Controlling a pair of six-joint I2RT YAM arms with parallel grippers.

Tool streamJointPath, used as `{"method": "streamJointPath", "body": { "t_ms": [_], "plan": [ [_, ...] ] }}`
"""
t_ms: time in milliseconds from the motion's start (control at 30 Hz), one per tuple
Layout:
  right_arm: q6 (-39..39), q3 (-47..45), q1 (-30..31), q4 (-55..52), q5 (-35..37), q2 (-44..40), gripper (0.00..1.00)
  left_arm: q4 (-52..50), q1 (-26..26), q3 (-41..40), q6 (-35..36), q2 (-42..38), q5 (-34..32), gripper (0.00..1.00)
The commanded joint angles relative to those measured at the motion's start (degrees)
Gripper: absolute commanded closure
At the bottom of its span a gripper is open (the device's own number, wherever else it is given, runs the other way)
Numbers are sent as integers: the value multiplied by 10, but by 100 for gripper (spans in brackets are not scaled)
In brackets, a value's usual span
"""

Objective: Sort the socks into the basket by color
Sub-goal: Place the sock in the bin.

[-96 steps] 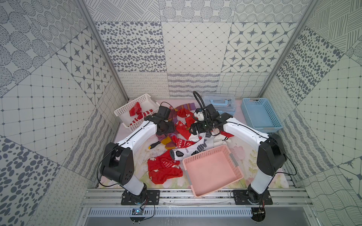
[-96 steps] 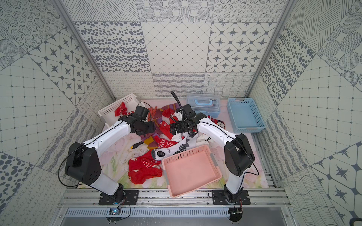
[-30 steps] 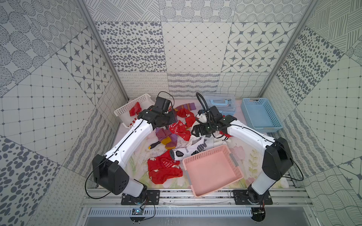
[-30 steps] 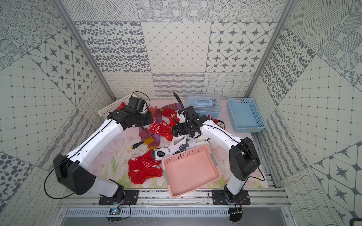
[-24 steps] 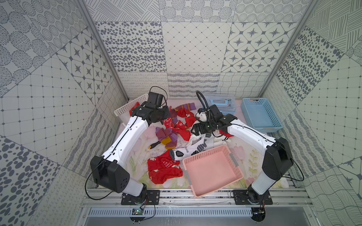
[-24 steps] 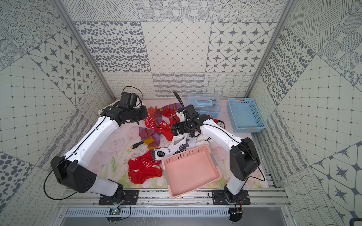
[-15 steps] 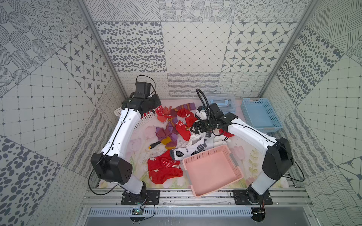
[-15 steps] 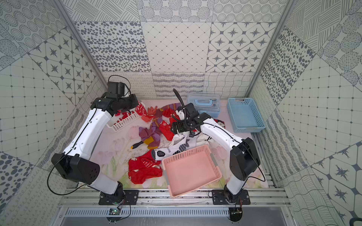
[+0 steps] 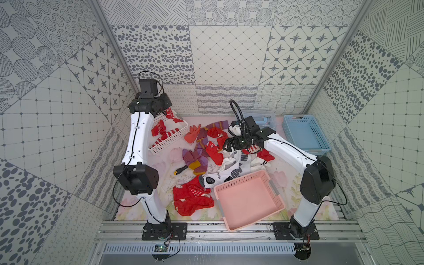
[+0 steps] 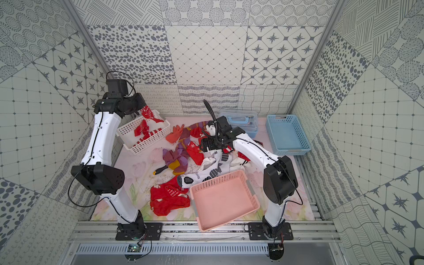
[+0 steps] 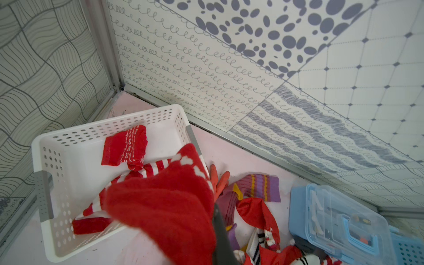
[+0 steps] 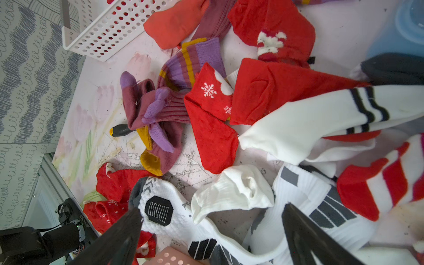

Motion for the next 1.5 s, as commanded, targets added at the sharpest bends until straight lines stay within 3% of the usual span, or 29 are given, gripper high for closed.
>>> {"method": "streamJointPath", "body": {
  "t_ms": [0,367,733,900,1033,1267,1467],
  "plan": [
    [-13,27,-7,0,-17,19,2,-47,22,71,42,69,-30,100],
    [-30,83,-18,-38,-7,72,2,-46,31,54,26,204,-30,100],
    [-14,37,-27,-86,16,79,14,15,31,-89,3,195,0,98],
    [10,16,-27,-91,28,89,20,35,31,-139,-6,180,13,79],
    [23,-4,-27,-88,28,87,21,44,29,-164,-10,169,18,51],
    [30,-36,-27,-74,6,79,27,64,22,-201,-9,115,9,35],
    [40,-59,-26,-51,-15,78,43,72,17,-220,-6,64,3,29]
  ]
}}
